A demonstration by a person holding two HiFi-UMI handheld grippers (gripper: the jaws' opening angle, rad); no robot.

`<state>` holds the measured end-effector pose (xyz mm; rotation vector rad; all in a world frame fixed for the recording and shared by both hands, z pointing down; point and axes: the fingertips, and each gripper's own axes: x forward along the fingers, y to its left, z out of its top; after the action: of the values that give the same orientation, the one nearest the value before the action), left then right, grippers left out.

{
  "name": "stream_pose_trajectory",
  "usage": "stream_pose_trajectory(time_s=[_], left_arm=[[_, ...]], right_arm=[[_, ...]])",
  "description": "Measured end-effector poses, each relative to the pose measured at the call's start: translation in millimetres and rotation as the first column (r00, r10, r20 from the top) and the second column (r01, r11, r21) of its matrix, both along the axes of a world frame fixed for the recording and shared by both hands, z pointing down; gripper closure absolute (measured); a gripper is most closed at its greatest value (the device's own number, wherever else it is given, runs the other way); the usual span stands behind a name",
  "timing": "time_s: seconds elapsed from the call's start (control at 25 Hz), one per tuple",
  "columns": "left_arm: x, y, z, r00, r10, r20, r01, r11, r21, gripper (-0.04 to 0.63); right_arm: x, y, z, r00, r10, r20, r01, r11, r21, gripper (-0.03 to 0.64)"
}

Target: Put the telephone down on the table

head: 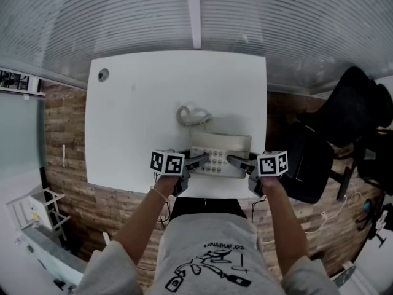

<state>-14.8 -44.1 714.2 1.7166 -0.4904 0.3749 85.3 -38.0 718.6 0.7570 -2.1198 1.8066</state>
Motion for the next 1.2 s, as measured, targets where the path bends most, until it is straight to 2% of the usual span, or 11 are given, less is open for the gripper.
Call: stream_pose_trajectory(time_s=[0.4,0.72,1.2], left_arm=[[-2,3,5,0.999,-0.014,0.041,0.015,1.000,-0.017,0.341],[-7,3,5,0.987,0.031,0.158,-0.034,0.999,0.019,0.318],[-11,2,7,0.979,0.028,0.203,-0.033,0.999,0.021,0.305]], right_arm=[[-1,0,1,0.999,-0.025,-0.033,0.025,1.000,0.008,0.311],[-1,1,-1,0.996,-0.045,-0.073,0.046,0.999,0.014,0.311],[-4,1,-2,0.987,-0.068,-0.142,0.074,0.997,0.036,0.311]])
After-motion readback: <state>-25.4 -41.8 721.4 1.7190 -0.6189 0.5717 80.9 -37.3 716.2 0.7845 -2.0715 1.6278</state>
